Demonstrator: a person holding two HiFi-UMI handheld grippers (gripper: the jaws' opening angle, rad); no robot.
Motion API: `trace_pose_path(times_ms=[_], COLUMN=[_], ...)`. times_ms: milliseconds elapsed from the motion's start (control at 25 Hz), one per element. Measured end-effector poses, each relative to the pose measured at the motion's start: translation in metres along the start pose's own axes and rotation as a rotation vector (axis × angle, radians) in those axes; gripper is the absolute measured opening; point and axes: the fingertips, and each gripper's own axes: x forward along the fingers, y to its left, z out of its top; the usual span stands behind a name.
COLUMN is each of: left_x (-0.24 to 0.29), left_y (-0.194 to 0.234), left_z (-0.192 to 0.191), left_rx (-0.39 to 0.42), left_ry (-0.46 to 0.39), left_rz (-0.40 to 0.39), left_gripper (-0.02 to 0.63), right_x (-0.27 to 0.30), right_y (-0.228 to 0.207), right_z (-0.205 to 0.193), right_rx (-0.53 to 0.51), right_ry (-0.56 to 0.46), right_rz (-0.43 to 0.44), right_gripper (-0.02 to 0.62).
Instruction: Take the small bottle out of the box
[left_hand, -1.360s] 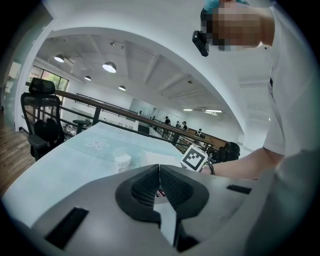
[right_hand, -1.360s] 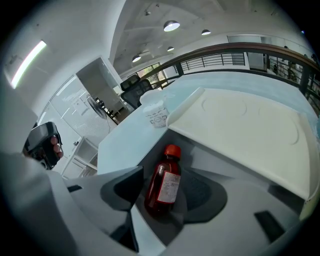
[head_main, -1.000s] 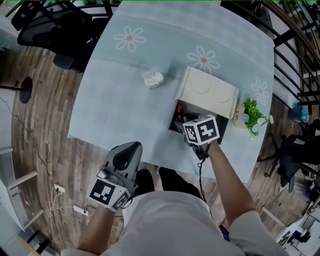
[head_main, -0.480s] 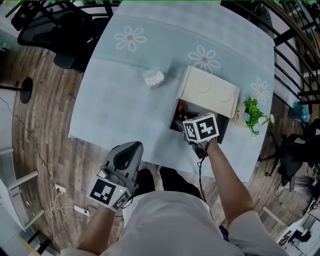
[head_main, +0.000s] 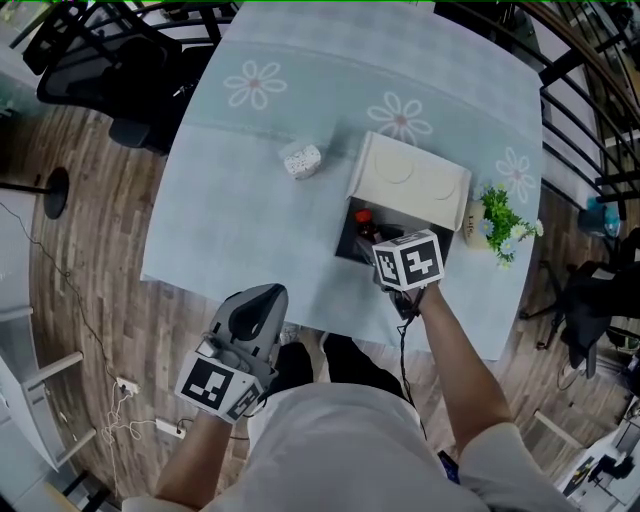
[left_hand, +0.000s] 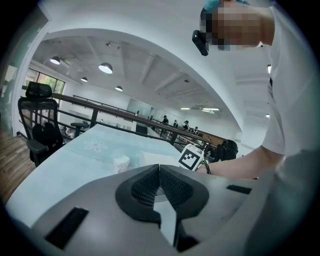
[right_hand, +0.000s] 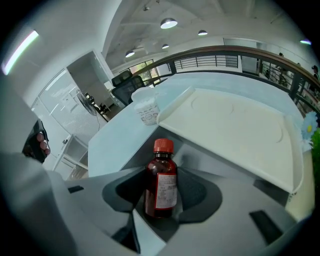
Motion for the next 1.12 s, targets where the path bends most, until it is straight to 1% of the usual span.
trace_pose_path(times_ms=[120,480,800,1120], left_x=[0.000,-0.001,-0.006,-0.016], left_y=[-0.008,-0.034,-0.054,-0.069], left_z=[0.003,0.020,0.036,0.050], left_rx=[0.014,0.067,0.112,0.157], left_ry=[-0.003,-0.026,-0.046,-0.066], left_rz=[-0.012,-0.052,-0.086,-0.120], left_gripper=[0.021,0.020,0.021,0.021], right_x=[-0.013,-0.067,-0.123,-0.172], right_y=[0.001,0.004,0.017,0.038], right_z=[0.003,0.015,0.028,0.034], right_rx=[0.003,0.012,-0.001,-0.016], right_ry=[-0.036,-0.187,-0.323,-0.445], right_rz=[0.000,-0.011,-0.017,-0.028], right_gripper=[0.209,0.209,0.207,0.207])
